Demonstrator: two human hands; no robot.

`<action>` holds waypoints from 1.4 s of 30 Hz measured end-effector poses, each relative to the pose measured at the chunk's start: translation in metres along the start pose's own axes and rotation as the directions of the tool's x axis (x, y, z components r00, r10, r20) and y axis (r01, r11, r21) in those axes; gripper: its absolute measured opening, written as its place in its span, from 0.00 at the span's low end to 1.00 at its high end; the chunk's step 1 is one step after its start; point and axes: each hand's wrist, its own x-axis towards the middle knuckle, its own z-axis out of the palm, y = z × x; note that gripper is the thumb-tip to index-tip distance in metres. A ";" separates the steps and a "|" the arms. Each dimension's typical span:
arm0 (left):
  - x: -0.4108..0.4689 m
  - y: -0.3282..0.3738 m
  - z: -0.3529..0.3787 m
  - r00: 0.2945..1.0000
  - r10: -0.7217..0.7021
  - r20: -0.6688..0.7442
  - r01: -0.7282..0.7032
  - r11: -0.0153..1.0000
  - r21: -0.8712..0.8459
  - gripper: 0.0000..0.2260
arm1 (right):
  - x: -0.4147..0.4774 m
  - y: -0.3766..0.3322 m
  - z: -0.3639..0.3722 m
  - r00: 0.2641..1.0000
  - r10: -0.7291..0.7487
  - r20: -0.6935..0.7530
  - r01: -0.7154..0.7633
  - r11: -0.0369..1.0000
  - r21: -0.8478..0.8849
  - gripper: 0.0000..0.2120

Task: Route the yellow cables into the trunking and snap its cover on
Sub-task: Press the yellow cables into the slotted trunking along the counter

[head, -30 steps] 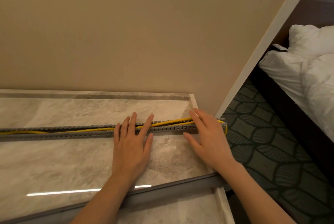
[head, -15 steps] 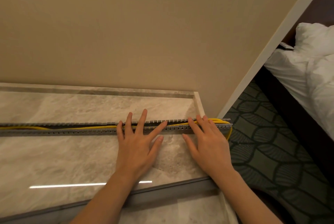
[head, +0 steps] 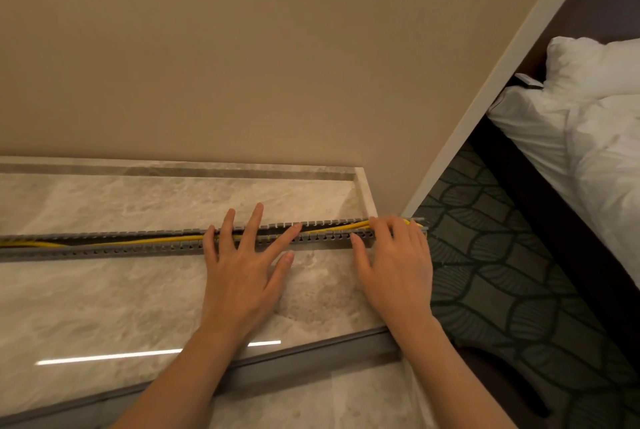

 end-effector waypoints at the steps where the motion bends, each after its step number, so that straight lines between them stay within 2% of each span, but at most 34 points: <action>1: 0.000 0.000 0.000 1.000 0.000 -0.001 0.000 1.000 -0.007 0.20 | 0.000 0.000 0.000 1.000 -0.007 0.003 0.007 1.000 -0.013 0.17; 6: -0.001 -0.001 0.000 1.000 -0.001 -0.001 0.001 1.000 0.001 0.20 | -0.001 0.004 0.003 0.999 -0.014 0.029 0.016 0.998 -0.068 0.17; 11: 0.000 0.000 0.000 1.000 0.003 0.005 -0.003 1.000 0.009 0.20 | -0.003 0.003 0.004 1.000 -0.014 0.009 0.014 1.000 0.002 0.19; 16: -0.001 0.000 0.000 1.000 0.001 0.005 -0.001 1.000 0.010 0.20 | 0.000 0.001 -0.002 0.994 0.102 -0.037 -0.102 0.995 -0.006 0.17; 23: -0.001 0.000 0.000 1.000 0.003 -0.001 -0.003 1.000 -0.005 0.20 | 0.002 0.003 0.001 0.988 0.155 0.019 -0.156 0.976 0.156 0.13; 29: 0.000 0.000 0.001 1.000 -0.002 0.006 0.002 1.000 0.011 0.20 | -0.003 0.005 0.003 0.991 0.096 0.098 -0.104 0.991 0.083 0.15; 33: 0.000 0.000 0.000 1.000 -0.004 0.010 0.004 1.000 0.002 0.20 | -0.004 0.006 0.001 0.982 0.149 0.116 -0.156 0.986 0.054 0.18; 38: -0.001 -0.003 -0.003 0.998 -0.060 0.035 0.062 0.995 -0.077 0.23 | -0.008 -0.002 -0.006 0.983 0.059 0.175 -0.068 0.997 0.048 0.25; 42: -0.007 -0.014 -0.021 0.994 -0.022 0.107 0.047 0.971 -0.235 0.25 | -0.014 -0.023 -0.016 0.972 -0.063 0.225 0.034 0.991 0.131 0.25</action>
